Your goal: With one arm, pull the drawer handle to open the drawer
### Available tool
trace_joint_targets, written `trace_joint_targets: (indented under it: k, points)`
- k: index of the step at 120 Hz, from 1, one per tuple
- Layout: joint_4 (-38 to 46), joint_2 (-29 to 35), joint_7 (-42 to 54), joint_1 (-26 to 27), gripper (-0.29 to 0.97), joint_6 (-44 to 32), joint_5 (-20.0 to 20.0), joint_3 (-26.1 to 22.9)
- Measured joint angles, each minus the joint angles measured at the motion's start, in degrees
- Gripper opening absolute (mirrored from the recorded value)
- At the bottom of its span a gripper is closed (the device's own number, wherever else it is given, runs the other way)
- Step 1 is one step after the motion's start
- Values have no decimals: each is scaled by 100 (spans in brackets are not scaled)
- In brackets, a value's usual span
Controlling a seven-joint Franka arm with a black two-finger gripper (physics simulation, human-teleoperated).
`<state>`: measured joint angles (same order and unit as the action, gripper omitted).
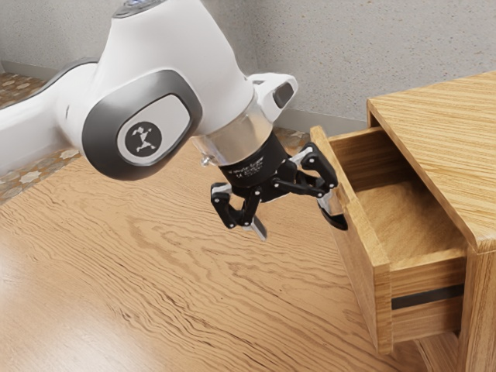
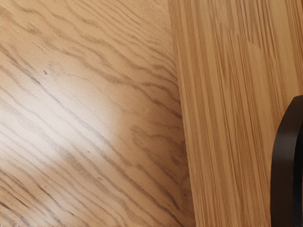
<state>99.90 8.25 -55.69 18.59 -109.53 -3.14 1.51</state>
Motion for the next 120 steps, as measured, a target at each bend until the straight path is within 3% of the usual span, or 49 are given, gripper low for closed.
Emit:
trace_joint_targets:
  k: [84, 101, 120]
  points:
    - [974, 1034, -8, 70, 68, -323, 221, 101]
    - [1089, 1166, -21, 646, 68, -353, 352, 683]
    - [1218, 1296, -35, 771, 68, -377, 433, 800]
